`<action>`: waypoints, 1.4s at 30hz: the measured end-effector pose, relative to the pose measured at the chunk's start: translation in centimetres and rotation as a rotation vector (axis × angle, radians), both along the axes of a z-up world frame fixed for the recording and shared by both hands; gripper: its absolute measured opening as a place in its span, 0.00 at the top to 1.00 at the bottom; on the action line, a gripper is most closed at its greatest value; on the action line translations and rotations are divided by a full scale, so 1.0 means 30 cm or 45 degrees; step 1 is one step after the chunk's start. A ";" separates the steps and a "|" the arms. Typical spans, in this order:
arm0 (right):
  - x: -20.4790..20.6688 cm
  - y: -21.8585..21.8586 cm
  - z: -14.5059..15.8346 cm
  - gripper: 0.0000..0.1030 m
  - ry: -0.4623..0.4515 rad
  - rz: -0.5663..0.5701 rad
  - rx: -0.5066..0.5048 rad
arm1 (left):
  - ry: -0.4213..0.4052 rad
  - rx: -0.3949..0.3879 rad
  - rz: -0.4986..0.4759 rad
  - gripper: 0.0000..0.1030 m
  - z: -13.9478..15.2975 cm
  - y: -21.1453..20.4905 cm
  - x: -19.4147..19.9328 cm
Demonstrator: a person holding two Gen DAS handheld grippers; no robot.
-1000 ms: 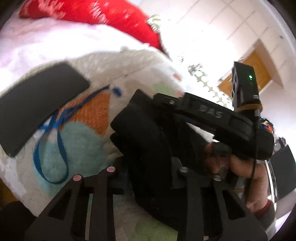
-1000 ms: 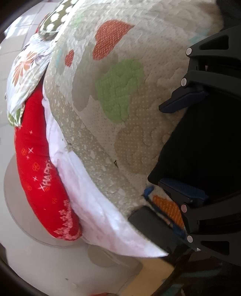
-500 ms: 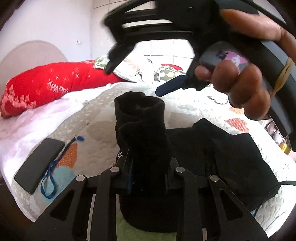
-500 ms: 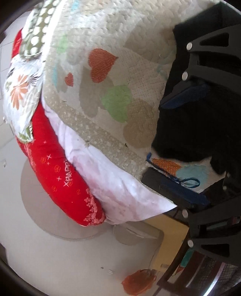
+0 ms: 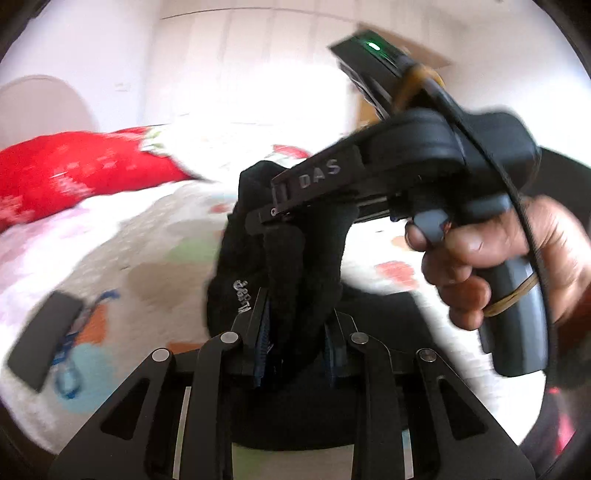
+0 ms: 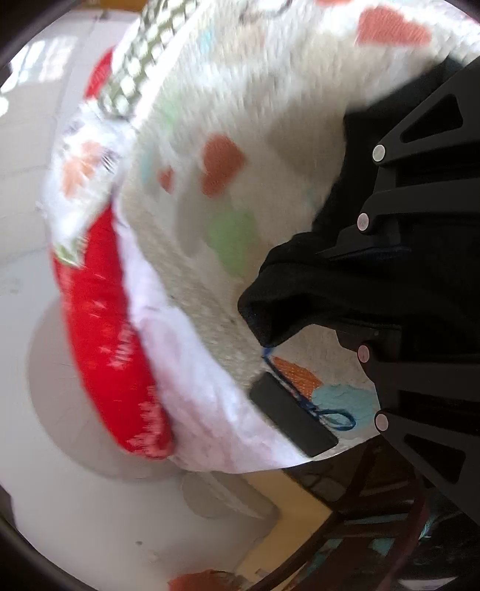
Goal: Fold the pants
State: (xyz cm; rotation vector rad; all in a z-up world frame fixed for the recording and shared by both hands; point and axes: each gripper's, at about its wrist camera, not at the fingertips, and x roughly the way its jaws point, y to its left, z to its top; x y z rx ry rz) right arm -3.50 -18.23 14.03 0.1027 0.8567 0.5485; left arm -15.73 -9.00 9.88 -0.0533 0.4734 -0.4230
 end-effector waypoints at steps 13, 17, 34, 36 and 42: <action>-0.244 -0.510 -0.317 0.78 0.171 -0.477 0.078 | 0.218 0.073 -0.420 0.76 -0.084 -0.155 -0.089; -0.237 -0.522 -0.299 0.64 0.162 -0.488 0.112 | 0.167 0.057 -0.263 0.48 -0.040 -0.065 -0.042; 0.005 -0.323 -0.151 0.54 0.072 -0.237 0.007 | 0.291 0.193 -0.187 0.42 -0.214 -0.128 0.041; 0.087 -0.265 -0.199 0.54 0.122 -0.161 -0.063 | 0.305 0.166 -0.196 0.41 -0.220 -0.117 0.050; 0.154 -0.158 -0.325 0.88 0.159 -0.013 -0.253 | 0.279 0.130 -0.205 0.40 -0.244 -0.097 0.048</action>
